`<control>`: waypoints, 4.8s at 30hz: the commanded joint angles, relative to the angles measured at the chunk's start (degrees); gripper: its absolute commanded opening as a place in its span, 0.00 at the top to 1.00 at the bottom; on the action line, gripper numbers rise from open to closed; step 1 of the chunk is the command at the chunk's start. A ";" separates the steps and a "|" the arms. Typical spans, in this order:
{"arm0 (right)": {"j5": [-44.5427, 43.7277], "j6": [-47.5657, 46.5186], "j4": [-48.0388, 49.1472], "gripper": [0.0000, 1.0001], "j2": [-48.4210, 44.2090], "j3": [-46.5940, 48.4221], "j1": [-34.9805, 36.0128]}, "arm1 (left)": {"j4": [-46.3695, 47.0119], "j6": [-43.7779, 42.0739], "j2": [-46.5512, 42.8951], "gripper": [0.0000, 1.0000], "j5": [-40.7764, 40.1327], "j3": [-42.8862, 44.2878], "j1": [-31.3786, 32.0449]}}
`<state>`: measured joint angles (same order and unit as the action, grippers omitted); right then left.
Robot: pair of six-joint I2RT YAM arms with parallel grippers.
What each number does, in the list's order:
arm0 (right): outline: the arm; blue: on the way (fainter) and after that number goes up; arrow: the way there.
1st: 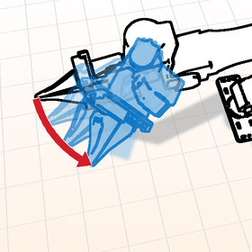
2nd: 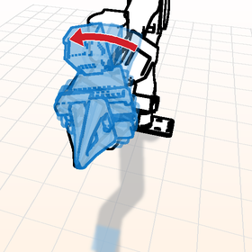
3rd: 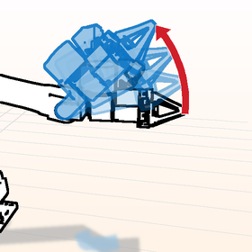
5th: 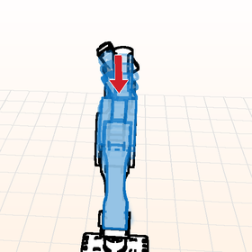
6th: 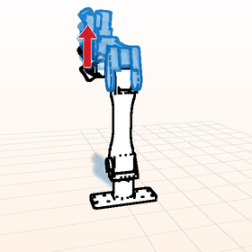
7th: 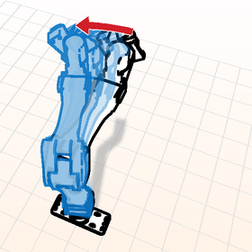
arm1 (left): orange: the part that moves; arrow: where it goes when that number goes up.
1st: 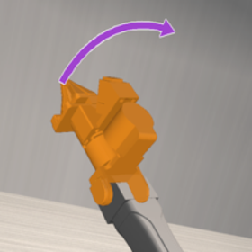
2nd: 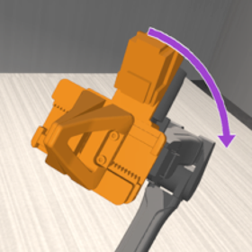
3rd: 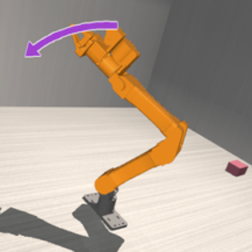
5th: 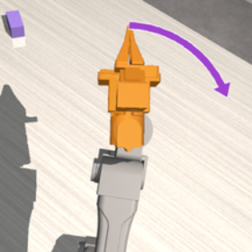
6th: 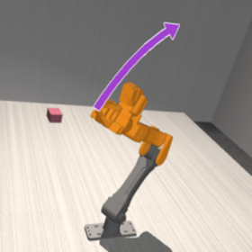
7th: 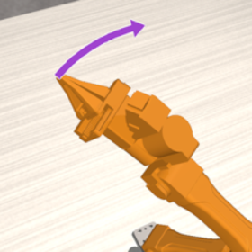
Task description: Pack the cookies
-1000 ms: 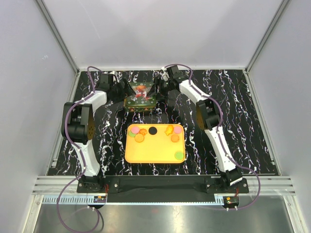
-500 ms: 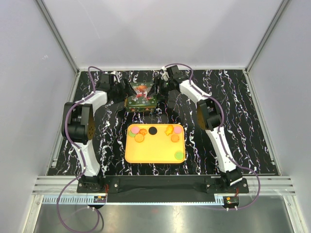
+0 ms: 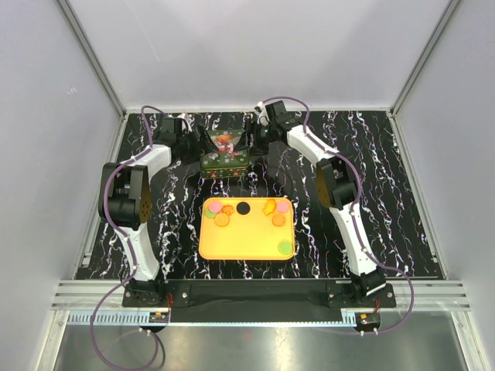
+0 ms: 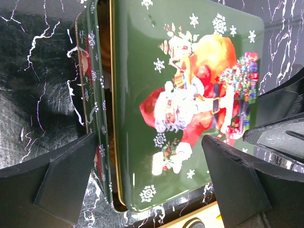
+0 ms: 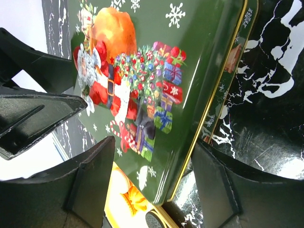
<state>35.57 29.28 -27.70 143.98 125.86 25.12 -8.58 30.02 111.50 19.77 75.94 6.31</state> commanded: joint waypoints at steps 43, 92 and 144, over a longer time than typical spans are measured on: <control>-4.72 -11.43 -9.12 0.25 -0.46 5.80 4.32 | 6.90 5.31 -2.43 0.18 3.26 -3.43 3.19; -16.94 -16.18 -18.44 0.27 2.88 9.75 8.01 | 9.46 15.86 4.07 1.00 1.94 -13.28 10.73; -20.72 -19.87 -19.84 0.25 1.92 4.39 4.93 | -2.32 9.71 -2.34 0.43 1.77 2.28 5.56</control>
<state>16.69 13.06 -45.15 143.26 132.27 28.51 -11.84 38.70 111.68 16.58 75.53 11.11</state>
